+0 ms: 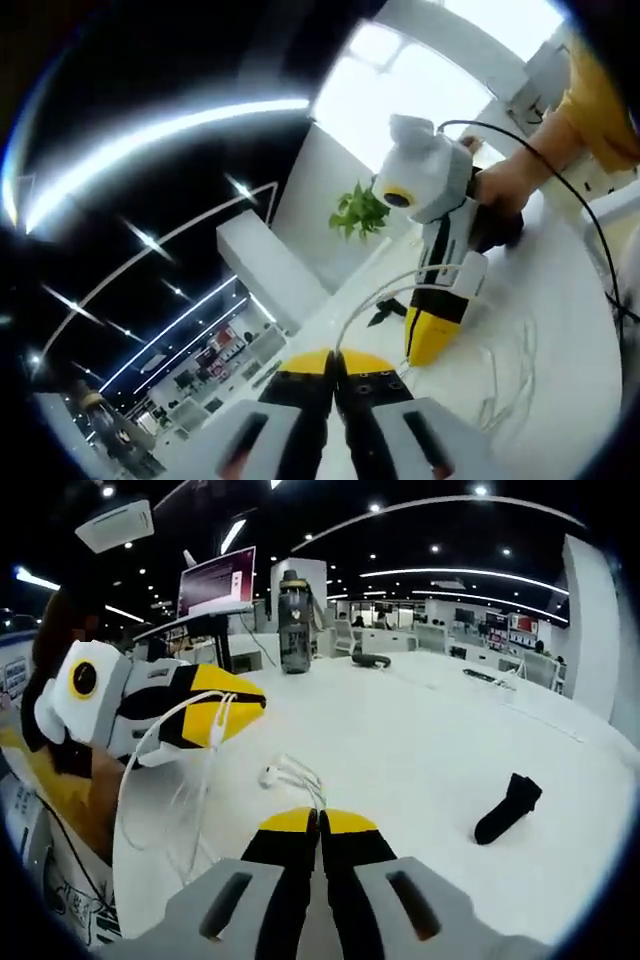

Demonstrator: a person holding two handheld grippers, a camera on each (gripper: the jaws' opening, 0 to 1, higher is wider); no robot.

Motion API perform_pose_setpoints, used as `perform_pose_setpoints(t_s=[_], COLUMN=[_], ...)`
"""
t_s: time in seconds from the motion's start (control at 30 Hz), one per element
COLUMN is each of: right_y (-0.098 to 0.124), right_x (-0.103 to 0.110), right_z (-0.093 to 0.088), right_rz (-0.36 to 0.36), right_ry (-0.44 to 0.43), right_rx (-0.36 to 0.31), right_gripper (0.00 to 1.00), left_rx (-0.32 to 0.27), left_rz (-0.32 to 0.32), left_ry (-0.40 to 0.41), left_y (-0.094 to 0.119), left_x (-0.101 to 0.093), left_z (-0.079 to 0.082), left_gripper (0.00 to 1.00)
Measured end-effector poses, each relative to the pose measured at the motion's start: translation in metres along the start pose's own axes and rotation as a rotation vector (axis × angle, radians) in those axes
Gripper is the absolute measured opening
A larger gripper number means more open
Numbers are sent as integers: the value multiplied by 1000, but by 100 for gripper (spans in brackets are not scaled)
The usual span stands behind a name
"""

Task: Peel open the Velcro strap on the desktop, arrange the wired earphones neatly onto it, and close the Velcro strap to secure them.

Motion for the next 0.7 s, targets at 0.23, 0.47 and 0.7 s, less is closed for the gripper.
perform_pose_setpoints(t_s=[0.23,0.47,0.7], right_y=[11,21,31], right_x=[-5,-3,5], right_z=[7,17,29], right_rz=[-27,-42,-38], right_ry=[4,9,6], right_rx=[-34,-85,-147], right_gripper=[5,4,4], left_rx=[19,41,52], left_rz=[-7,-32,-40], left_ry=[-19,-37,-56], left_y=[-2,-5,-7], left_x=[-3,-9,-11], left_z=[-2,-6,-8], left_gripper=[6,6,6])
Point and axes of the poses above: the point that each gripper's makers call its tool centre point, and the gripper's own axes: y roughly backward along the fingers, x roughly to its left, z roughly out of its top, the point moved 2 cm from there along y, roughly backward along the fingers, and after that the axes turned 11 degrees about x, right-handed, at the moved point
